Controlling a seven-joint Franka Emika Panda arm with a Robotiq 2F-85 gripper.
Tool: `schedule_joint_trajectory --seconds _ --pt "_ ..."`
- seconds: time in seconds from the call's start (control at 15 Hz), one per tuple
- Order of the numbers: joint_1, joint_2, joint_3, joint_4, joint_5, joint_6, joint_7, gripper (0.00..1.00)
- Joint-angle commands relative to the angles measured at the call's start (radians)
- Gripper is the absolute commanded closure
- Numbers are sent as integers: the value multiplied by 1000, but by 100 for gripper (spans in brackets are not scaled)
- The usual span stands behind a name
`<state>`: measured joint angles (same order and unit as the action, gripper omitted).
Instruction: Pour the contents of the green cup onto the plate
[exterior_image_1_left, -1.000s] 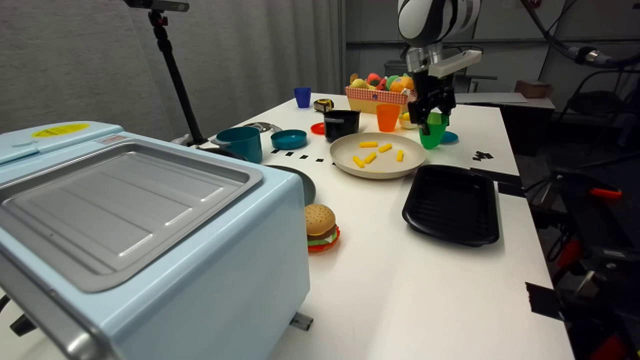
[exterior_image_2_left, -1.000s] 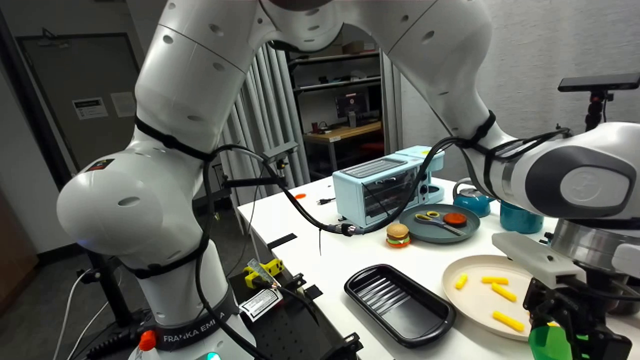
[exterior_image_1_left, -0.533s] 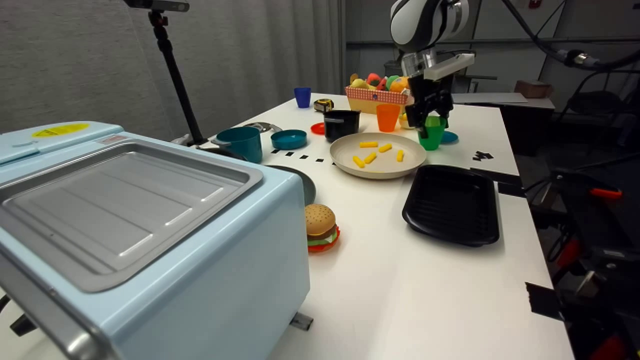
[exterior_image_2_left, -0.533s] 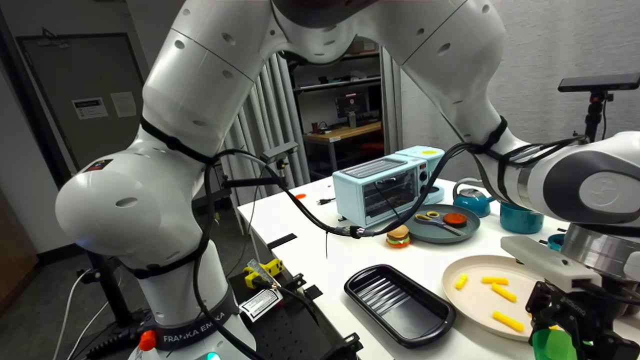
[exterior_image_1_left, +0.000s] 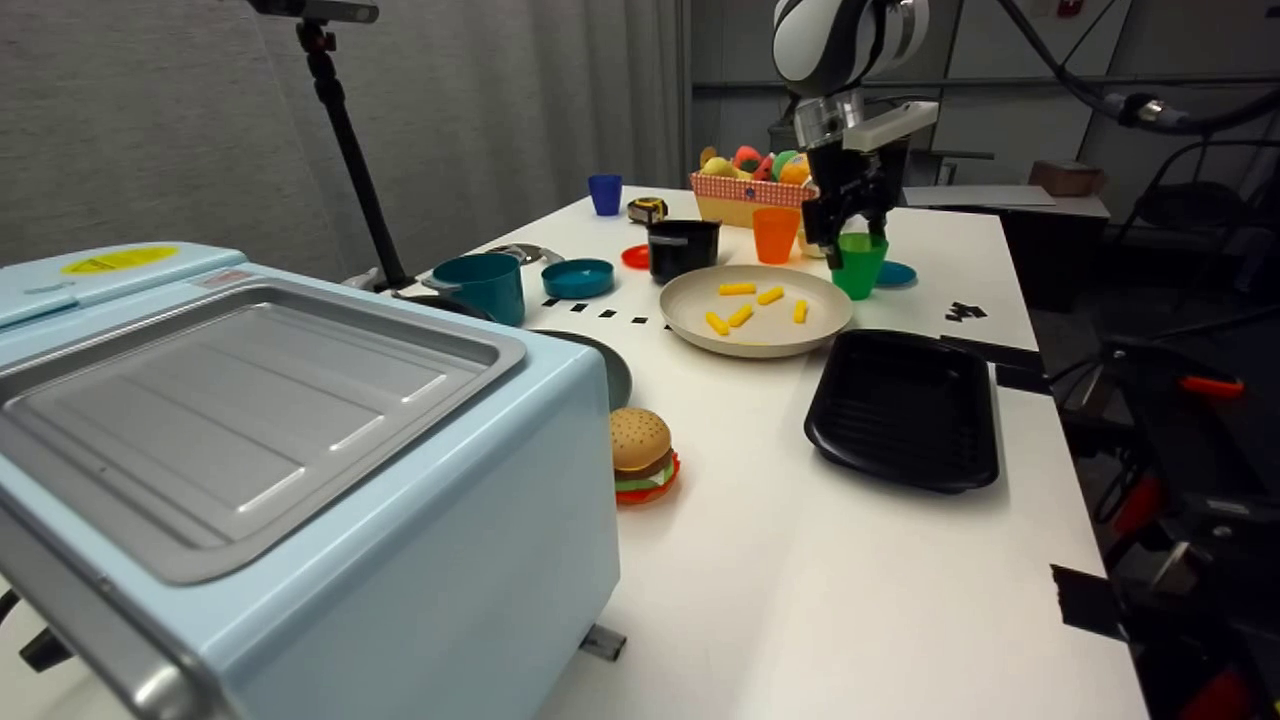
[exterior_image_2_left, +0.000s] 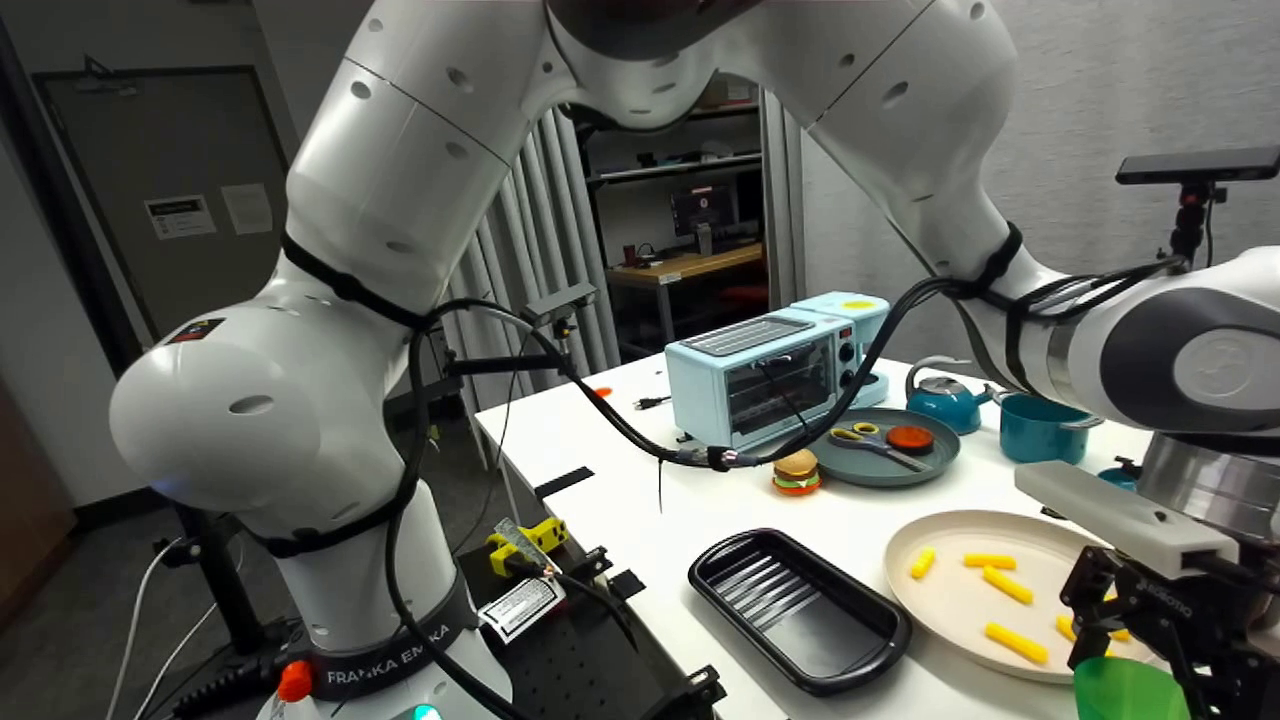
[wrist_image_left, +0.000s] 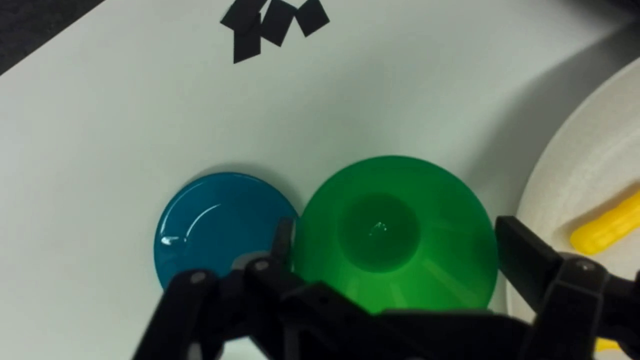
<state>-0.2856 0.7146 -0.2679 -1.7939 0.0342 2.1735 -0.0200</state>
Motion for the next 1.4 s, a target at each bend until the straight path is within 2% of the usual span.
schedule_joint_trajectory --seconds 0.0,0.67,0.93,1.33 --pt "-35 -57 25 -4 -10 -5 -58 0" --pt "-68 -320 49 -127 31 142 -205 0" --pt "-72 -450 90 -247 105 245 -308 0" --pt "-57 -608 135 -386 254 282 -486 0"
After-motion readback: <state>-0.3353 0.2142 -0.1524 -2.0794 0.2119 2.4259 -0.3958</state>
